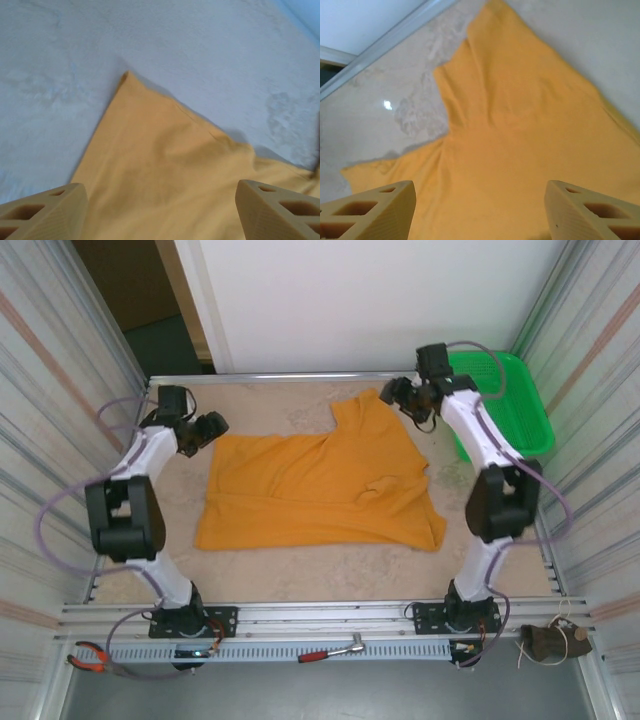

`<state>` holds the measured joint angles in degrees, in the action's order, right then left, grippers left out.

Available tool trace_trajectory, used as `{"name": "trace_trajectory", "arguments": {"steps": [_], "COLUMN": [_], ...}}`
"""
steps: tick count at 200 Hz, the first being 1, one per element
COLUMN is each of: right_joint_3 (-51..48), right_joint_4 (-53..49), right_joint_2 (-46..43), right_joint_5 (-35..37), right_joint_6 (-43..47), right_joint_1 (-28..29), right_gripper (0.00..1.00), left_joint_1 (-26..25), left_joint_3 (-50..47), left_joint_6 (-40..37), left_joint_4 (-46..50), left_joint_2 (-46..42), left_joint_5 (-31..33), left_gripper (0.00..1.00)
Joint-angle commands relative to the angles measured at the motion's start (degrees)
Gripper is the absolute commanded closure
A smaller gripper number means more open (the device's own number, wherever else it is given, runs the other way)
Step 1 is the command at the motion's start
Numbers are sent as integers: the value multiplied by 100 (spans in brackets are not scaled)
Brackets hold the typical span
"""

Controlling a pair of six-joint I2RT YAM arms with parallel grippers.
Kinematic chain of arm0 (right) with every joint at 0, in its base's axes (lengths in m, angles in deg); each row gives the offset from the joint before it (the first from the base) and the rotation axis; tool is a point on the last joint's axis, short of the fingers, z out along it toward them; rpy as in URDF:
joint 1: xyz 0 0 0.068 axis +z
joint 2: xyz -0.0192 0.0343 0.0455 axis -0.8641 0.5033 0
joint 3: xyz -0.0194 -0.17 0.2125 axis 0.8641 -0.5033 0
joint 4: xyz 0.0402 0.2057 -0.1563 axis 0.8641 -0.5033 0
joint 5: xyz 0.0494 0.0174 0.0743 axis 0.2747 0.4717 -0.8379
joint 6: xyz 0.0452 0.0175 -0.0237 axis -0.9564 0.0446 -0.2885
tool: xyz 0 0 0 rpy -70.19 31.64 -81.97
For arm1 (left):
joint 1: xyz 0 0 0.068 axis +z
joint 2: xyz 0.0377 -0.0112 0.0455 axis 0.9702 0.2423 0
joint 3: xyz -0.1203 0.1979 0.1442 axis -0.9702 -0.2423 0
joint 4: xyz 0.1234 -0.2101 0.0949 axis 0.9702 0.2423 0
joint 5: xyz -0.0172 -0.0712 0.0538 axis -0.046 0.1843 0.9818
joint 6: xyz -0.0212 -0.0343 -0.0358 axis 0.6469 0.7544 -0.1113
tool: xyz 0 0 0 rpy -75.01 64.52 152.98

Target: Fold the inside-out t-shirt

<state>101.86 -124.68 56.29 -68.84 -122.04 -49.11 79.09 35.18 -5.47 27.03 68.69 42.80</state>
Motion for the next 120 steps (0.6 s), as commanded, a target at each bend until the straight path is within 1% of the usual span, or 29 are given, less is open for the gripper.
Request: {"name": "trace_trajectory", "arguments": {"steps": [1,14,27,44,49,53,86,120], "right_joint_3": [1548,2695,3695,4471,4571,4598,4576,4716], "right_joint_4": [-631,-1047,-1323,-1287,-1167,-1046,-88,408], "right_joint_2": [1148,2019,2783,3486,3615,3704,4257,4742], "right_joint_5": [-202,-114,7,106,93,65,-112,-81], "right_joint_6": [755,916,1089,1195,1203,1205,1164,1007], "right_joint_1": [39,27,14,-36,-59,-84,-171,-214], "right_gripper": [29,28,28,27,27,27,26,24], "left_joint_1": [90,114,154,206,215,216,232,303], "left_joint_3": [828,1302,1676,1970,2028,2060,2178,2151], "left_joint_6": [-597,-664,-726,-719,-717,-720,-834,-871], "left_joint_4": [437,649,774,859,854,866,862,855], "left_joint_2": [717,1163,1505,1787,1791,1963,2192,2274], "left_joint_5": [-153,-116,-210,-334,-350,-376,-482,-591], "left_gripper": [22,22,21,20,20,20,19,19]}}
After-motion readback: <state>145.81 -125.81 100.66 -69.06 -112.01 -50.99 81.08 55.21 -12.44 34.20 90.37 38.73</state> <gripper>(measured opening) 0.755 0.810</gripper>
